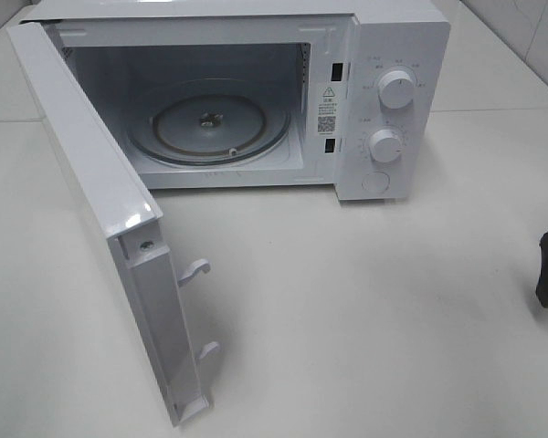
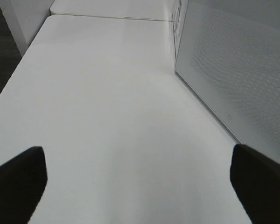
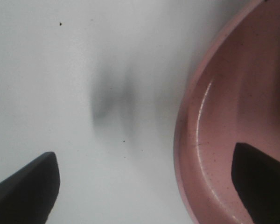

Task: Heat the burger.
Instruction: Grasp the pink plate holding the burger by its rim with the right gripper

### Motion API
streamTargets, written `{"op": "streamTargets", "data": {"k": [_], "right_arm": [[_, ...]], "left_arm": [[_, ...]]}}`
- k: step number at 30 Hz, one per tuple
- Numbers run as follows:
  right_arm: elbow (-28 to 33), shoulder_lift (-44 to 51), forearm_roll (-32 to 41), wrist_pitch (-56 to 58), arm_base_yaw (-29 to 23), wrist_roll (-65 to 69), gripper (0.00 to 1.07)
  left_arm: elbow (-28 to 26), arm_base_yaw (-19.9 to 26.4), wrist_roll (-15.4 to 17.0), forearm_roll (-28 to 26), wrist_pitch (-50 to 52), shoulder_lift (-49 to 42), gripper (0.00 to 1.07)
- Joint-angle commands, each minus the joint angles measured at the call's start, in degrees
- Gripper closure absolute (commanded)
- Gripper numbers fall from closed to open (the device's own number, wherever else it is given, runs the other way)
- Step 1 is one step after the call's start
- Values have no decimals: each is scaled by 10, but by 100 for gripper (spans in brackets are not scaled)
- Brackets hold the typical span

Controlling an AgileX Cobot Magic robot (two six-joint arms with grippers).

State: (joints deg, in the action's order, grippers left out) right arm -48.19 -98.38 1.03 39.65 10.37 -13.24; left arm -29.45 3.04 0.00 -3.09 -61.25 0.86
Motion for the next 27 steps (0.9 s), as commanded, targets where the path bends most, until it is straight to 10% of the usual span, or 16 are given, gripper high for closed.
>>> {"op": "streamTargets", "data": {"k": [1, 27], "right_arm": [[-2, -10, 11, -2, 4, -22, 13], [-2, -78, 29, -26, 4, -53, 25]], "left_arm": [[-1, -1, -3, 1, -1, -2, 6], [-1, -1, -3, 1, -1, -2, 6]]}}
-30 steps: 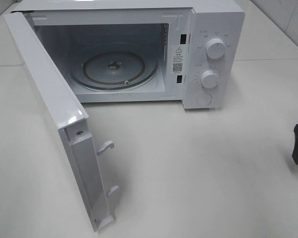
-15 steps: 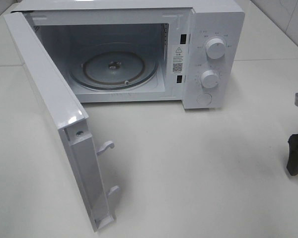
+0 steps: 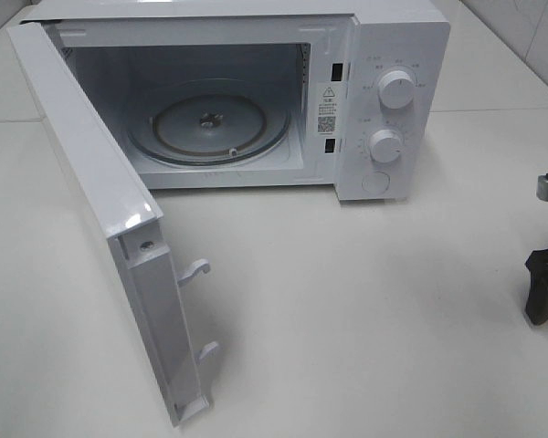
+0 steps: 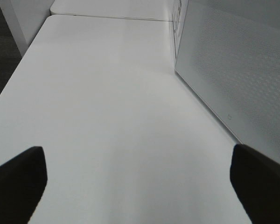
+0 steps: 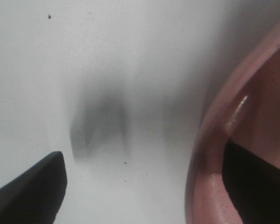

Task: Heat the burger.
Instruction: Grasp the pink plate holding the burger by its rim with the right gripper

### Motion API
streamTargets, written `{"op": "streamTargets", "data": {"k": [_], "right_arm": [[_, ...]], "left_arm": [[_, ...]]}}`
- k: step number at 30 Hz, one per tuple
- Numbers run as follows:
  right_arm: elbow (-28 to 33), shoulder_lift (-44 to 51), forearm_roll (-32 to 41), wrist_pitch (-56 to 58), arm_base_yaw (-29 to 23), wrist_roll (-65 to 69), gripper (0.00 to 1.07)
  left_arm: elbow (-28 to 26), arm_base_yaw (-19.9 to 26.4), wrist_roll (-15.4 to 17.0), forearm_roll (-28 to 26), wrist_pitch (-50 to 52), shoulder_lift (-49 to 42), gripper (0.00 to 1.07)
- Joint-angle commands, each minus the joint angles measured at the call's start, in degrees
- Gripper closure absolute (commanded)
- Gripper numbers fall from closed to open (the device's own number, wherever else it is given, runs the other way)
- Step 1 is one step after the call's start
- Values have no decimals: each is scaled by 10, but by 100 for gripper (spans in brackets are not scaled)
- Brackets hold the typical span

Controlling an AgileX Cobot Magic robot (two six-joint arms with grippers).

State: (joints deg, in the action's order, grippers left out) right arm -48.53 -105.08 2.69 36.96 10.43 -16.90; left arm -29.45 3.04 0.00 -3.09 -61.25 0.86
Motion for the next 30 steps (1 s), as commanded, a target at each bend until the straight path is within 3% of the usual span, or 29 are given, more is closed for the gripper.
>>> {"op": "streamTargets", "data": {"k": [1, 2, 3, 4, 6, 8, 9, 10, 11, 12, 30], "right_arm": [[1, -11, 11, 1, 3, -17, 28], [1, -11, 10, 1, 3, -17, 38], [1, -11, 10, 1, 3, -17, 38], [1, -11, 10, 1, 3, -17, 51], [1, -11, 10, 2, 3, -17, 57], [1, -11, 10, 2, 3, -15, 80], [1, -11, 10, 2, 3, -15, 80], [1, -11, 10, 3, 3, -11, 97], [1, -11, 10, 3, 3, -11, 97], [1, -11, 10, 10, 3, -2, 107], [1, -11, 9, 24, 2, 51, 107]], "left_arm": [[-1, -1, -3, 1, -1, -2, 6], [-1, -1, -3, 1, -1, -2, 6], [-1, -1, -3, 1, -1, -2, 6], [-1, -1, -3, 1, -1, -2, 6], [-1, -1, -3, 1, -1, -2, 6], [-1, -1, -3, 1, -1, -2, 6], [-1, -1, -3, 1, -1, -2, 6], [-1, -1, -3, 1, -1, -2, 6], [-1, -1, -3, 1, -1, -2, 6], [-1, -1, -3, 1, -1, -2, 6], [-1, -1, -3, 1, -1, -2, 6]]}}
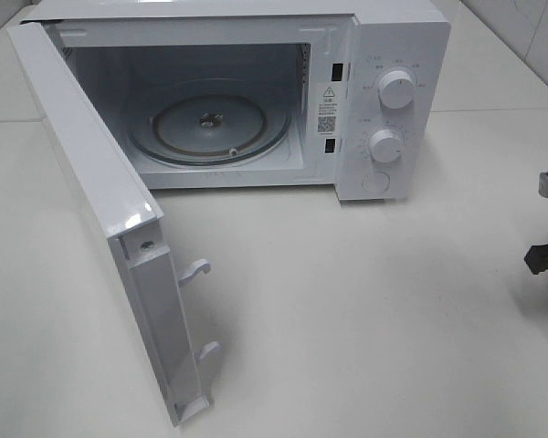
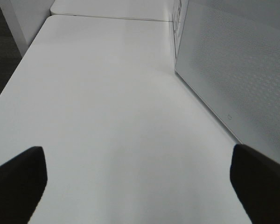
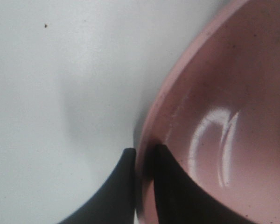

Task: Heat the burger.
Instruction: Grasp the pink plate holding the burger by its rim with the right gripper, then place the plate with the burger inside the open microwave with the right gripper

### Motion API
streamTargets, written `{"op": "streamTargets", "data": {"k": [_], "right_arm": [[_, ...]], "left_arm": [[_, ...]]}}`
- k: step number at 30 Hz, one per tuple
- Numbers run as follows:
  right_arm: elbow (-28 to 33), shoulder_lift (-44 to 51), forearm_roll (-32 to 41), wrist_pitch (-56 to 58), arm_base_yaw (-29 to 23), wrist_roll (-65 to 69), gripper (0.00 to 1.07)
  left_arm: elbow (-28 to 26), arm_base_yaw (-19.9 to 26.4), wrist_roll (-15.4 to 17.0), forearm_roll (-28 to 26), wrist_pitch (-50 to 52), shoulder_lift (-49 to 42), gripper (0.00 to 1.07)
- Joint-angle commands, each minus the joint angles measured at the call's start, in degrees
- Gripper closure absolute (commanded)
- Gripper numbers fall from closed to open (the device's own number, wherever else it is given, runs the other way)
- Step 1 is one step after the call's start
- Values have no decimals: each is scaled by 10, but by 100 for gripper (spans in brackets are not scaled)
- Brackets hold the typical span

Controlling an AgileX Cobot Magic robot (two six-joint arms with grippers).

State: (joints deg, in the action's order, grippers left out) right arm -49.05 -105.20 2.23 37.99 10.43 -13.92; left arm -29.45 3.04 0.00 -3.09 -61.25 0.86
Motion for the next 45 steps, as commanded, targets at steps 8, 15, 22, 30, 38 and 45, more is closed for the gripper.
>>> {"op": "streamTargets", "data": {"k": [8, 15, 22, 30, 38, 45], "right_arm": [[6, -10, -33, 13, 1, 95, 107], [6, -5, -58, 20, -38, 139, 107], [7, 3, -92, 39, -70, 163, 107], [7, 46, -127, 57, -85, 184, 107], [7, 92, -167, 76, -121, 205, 107], [27, 136, -218, 95, -166, 241, 107]], "left_arm": [[-1, -1, -3, 1, -1, -2, 6], [-1, -1, -3, 1, -1, -2, 6], [-1, -1, -3, 1, -1, -2, 6], [-1, -1, -3, 1, -1, -2, 6], [-1, -1, -3, 1, -1, -2, 6], [-1, -1, -3, 1, -1, -2, 6]]}}
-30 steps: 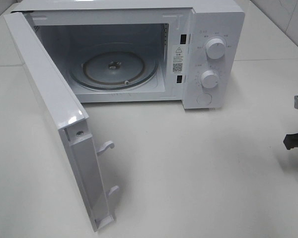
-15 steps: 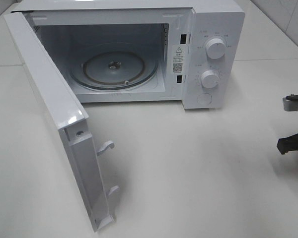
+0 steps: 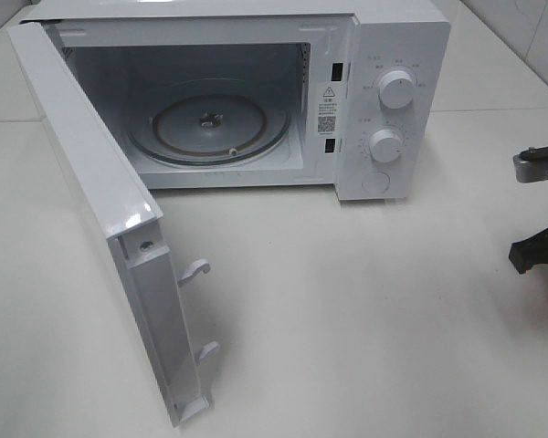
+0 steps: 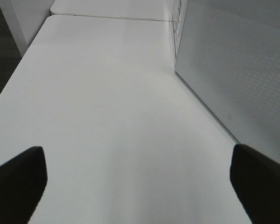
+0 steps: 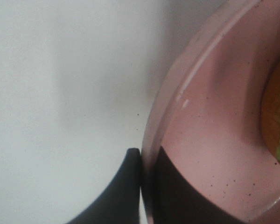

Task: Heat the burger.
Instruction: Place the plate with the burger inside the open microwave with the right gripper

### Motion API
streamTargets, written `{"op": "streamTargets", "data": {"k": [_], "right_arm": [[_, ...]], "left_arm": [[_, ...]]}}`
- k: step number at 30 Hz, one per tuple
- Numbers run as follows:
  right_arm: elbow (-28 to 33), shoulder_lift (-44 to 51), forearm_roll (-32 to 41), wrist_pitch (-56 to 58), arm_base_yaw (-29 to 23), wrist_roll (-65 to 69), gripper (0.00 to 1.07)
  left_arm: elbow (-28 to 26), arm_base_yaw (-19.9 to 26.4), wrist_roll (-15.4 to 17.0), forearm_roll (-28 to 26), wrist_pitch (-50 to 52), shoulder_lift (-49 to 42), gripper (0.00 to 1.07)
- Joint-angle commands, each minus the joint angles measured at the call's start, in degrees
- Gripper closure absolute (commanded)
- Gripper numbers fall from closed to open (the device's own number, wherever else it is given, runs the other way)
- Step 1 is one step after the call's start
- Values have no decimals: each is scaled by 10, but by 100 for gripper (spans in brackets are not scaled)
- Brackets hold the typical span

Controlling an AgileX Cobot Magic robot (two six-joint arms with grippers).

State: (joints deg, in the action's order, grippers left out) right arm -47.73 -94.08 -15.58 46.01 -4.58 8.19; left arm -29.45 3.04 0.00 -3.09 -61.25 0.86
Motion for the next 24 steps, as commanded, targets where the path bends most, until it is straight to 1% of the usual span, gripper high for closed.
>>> {"op": "streamTargets", "data": {"k": [1, 2, 3, 4, 5, 7, 10, 12, 13, 15, 16, 17, 18, 20, 21, 22, 24], "right_arm": [[22, 33, -44, 15, -23, 21, 107], [40, 49, -54, 18, -36, 23, 107], [40, 49, -54, 18, -36, 23, 107], [56, 68, -68, 28, -48, 30, 107], [56, 68, -68, 28, -48, 30, 107], [79, 97, -90, 32, -66, 40, 107], [92, 117, -97, 29, -78, 41, 107], [111, 147, -108, 29, -99, 41, 107], [111, 147, -108, 29, -99, 41, 107], [130, 175, -112, 19, -124, 39, 107], [130, 175, -112, 19, -124, 39, 107], [144, 194, -113, 11, -142, 33, 107], [144, 194, -113, 11, -142, 33, 107], [165, 219, -113, 17, -168, 15, 107], [165, 219, -113, 17, -168, 15, 107], [177, 234, -113, 23, -184, 3, 107], [182, 241, -112, 28, -191, -7, 107]], "left_arm": [[-1, -1, -3, 1, -1, -2, 6], [-1, -1, -3, 1, -1, -2, 6], [-1, -1, -3, 1, -1, -2, 6], [-1, -1, -3, 1, -1, -2, 6], [-1, -1, -3, 1, -1, -2, 6], [-1, -1, -3, 1, -1, -2, 6], [-1, -1, -3, 1, -1, -2, 6], [-1, -1, -3, 1, -1, -2, 6], [-1, -1, -3, 1, -1, -2, 6], [-1, -1, -3, 1, -1, -2, 6], [-1, -1, -3, 1, -1, -2, 6], [-1, -1, -3, 1, -1, -2, 6], [-1, -1, -3, 1, -1, -2, 6], [-1, -1, -3, 1, -1, -2, 6], [-1, -1, -3, 1, -1, -2, 6], [-1, -1, -3, 1, -1, -2, 6], [-1, -1, -3, 1, -1, -2, 6]]}}
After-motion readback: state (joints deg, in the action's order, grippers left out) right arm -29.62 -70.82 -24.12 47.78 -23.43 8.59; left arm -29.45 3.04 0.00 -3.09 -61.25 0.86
